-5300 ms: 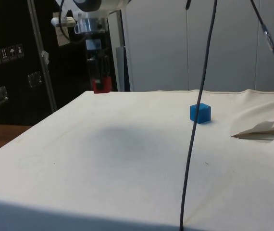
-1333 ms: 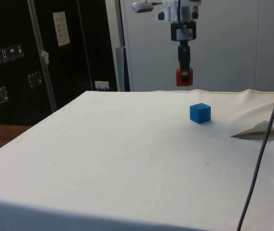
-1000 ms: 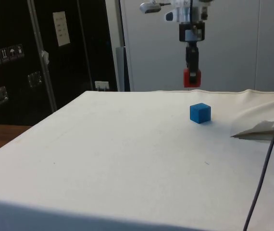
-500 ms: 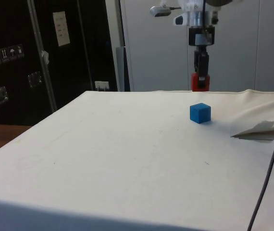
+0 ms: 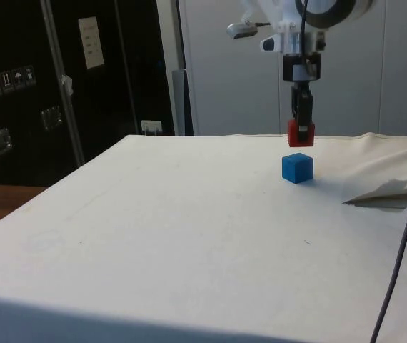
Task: Stack the two cubes.
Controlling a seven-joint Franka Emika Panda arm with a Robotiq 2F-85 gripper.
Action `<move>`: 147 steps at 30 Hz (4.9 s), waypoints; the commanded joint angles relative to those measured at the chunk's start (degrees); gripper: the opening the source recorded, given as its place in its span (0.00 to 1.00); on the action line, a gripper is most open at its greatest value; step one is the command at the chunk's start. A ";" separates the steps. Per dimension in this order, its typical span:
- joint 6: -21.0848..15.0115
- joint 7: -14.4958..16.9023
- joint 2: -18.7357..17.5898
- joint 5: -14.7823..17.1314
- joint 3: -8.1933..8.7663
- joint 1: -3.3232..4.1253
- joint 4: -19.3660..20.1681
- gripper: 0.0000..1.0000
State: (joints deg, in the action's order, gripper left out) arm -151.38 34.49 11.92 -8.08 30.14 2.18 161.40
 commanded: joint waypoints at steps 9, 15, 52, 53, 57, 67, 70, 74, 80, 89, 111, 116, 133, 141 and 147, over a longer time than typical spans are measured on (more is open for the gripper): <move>-4.13 1.66 -2.98 1.32 1.03 0.40 0.40 0.00; -7.10 1.83 -6.53 2.92 0.80 0.69 -0.29 0.00; -4.53 0.57 -7.28 2.69 0.23 0.40 -3.78 1.00; -3.90 0.40 -6.88 2.64 0.06 0.40 -4.07 1.00; -1.89 -0.11 -5.67 2.69 -0.57 0.57 -5.21 1.00; 1.09 -1.83 -5.04 3.32 -2.75 1.09 -8.08 1.00; 1.49 -2.35 -5.27 3.61 -3.44 1.32 -8.88 1.00; 1.72 -3.15 -5.33 3.38 -4.47 1.26 -9.63 1.00; 1.83 -4.76 -6.07 3.61 -6.25 1.49 -11.00 1.00; 1.83 -6.93 -6.99 3.84 -8.77 1.78 -12.78 1.00; 1.83 -11.34 -10.83 4.76 -15.07 2.18 -18.11 1.00; 1.83 -12.03 -11.34 4.76 -15.81 2.29 -19.02 1.00; 1.83 -17.02 -14.09 4.41 -18.45 2.29 -22.80 1.00; 1.89 -20.17 -15.01 4.18 -19.19 2.29 -23.95 1.00; 1.89 -22.80 -15.64 4.13 -19.65 2.35 -24.75 1.00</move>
State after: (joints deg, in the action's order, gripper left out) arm -149.60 12.66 -3.32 -3.72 10.49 4.47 137.05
